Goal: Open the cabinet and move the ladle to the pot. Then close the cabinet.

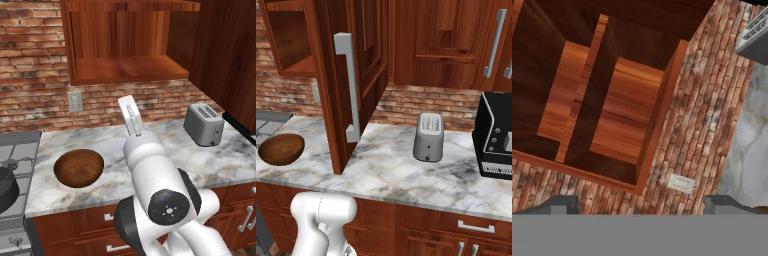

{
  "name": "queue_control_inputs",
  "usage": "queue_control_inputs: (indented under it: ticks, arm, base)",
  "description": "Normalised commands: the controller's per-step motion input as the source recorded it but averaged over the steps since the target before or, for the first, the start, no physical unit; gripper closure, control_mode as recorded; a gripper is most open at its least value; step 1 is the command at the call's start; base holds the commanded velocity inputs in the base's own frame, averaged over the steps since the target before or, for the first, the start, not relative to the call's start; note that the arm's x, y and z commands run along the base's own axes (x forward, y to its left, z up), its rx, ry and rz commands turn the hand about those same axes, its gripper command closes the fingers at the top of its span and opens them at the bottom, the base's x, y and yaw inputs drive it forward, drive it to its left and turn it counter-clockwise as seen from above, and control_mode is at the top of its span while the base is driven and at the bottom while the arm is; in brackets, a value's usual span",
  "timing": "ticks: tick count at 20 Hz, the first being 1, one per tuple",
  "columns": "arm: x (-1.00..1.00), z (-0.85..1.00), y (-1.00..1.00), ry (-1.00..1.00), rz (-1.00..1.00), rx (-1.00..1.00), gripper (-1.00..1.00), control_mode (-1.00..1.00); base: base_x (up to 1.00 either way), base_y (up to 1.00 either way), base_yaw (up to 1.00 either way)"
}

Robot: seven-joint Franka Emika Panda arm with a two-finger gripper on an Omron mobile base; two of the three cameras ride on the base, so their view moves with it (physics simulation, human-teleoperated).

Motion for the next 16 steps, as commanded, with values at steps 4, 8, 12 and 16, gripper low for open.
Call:
queue_control_inputs:
  ticks: [4,8,12,16]
  arm:
    - [-0.29,0.06,-0.32,-0.05,0.00,0.01,-1.00,-1.00]
    - [-0.25,0.03,-0.25,-0.03,0.00,0.00,-1.00,-1.00]
    - [-0.23,0.04,-0.23,-0.03,0.00,0.00,-1.00,-1.00]
    - [-0.17,0.03,-0.27,-0.02,0.00,0.00,-1.00,-1.00]
  base:
    - [0.00,0.00,0.00]
    - [0.00,0.00,0.00]
    - [0.00,0.00,0.00]
    - [0.00,0.00,0.00]
